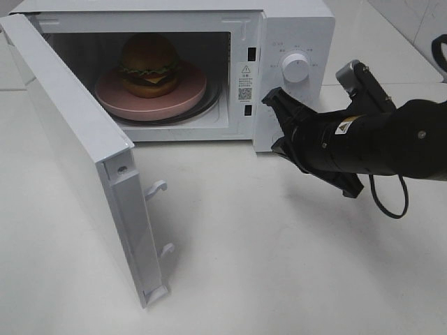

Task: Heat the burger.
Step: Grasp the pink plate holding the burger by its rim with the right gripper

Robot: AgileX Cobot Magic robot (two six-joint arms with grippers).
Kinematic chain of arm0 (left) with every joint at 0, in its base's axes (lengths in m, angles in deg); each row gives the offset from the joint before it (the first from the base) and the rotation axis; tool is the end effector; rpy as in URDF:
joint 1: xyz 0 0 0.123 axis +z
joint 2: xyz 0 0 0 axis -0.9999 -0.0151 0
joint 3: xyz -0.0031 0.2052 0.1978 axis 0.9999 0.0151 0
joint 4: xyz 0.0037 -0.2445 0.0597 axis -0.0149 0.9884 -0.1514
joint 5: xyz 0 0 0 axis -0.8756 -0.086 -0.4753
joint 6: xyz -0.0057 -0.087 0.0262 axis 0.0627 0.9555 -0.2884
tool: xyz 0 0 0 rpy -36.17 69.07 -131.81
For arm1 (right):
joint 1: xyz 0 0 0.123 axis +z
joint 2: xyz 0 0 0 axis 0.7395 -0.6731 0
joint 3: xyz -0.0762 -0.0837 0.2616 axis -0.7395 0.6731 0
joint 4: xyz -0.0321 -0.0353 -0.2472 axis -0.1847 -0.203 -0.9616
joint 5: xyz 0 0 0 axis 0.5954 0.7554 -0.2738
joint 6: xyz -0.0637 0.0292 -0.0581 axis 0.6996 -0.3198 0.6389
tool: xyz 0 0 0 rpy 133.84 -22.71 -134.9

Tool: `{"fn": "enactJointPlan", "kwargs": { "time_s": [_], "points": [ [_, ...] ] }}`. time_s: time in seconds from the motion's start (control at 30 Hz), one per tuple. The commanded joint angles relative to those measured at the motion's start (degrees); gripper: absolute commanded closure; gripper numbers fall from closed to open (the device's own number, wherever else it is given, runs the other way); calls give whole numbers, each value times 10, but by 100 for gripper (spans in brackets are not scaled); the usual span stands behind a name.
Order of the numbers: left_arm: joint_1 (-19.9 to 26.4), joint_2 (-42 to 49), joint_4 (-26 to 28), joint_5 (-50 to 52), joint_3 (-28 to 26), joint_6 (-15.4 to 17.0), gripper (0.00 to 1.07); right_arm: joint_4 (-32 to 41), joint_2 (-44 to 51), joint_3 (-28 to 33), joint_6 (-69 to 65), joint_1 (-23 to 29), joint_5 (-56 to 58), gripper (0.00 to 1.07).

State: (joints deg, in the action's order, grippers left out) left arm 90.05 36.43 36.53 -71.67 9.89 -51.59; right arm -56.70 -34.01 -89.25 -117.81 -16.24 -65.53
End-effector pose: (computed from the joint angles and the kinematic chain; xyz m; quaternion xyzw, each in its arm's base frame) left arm -0.0098 -0.0111 0.2819 0.0654 0.8491 -0.0221 0.5238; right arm 0.2652 0.1459 0.1718 0.2907 0.8345 0.3005 0.3589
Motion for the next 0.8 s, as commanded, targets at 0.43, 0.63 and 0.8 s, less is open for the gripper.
{"fn": "enactJointPlan", "kwargs": {
  "time_s": [0.43, 0.63, 0.8],
  "points": [
    [2, 3, 4, 7, 2, 3, 7, -36, 70, -63, 325, -1, 331, 106],
    [2, 3, 4, 7, 2, 3, 7, -103, 70, -103, 375, -1, 446, 104],
    [2, 3, 4, 7, 2, 3, 7, -159, 70, -143, 419, -1, 533, 104]
  ]
}}
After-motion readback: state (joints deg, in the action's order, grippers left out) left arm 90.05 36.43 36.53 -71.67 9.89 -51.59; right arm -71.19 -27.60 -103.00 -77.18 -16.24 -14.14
